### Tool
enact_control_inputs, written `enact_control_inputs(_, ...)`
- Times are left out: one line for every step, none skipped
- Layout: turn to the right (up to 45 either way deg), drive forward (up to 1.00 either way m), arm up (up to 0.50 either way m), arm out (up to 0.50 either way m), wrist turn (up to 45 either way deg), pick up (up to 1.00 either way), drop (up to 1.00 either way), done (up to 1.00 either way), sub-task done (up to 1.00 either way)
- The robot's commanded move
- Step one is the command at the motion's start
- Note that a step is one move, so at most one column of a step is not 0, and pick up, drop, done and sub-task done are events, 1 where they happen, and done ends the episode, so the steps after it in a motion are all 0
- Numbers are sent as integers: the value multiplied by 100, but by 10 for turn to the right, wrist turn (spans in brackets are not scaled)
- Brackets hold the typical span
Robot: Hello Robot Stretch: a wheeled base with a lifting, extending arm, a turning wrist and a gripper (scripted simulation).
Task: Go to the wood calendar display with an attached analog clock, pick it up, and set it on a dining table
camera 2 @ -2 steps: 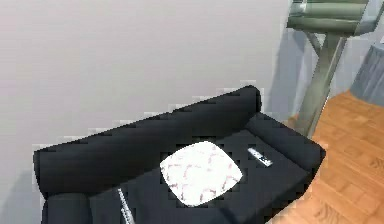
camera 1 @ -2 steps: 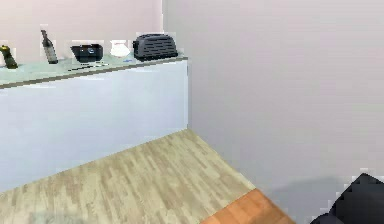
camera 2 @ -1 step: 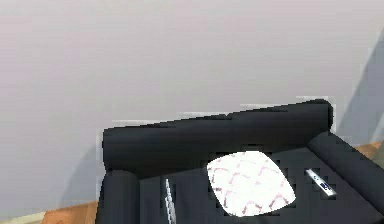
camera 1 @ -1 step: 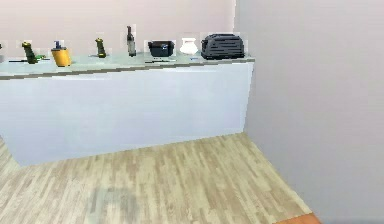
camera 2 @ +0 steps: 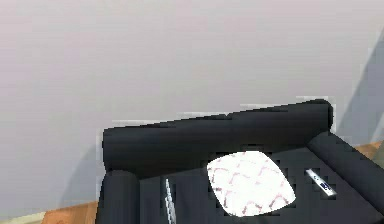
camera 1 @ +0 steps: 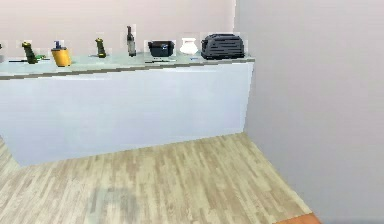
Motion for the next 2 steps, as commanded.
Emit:
enact_control_inputs(0,0,0,22,0,0,0,0,0)
enact_control_inputs(0,0,0,0,450,0,0,0,0)
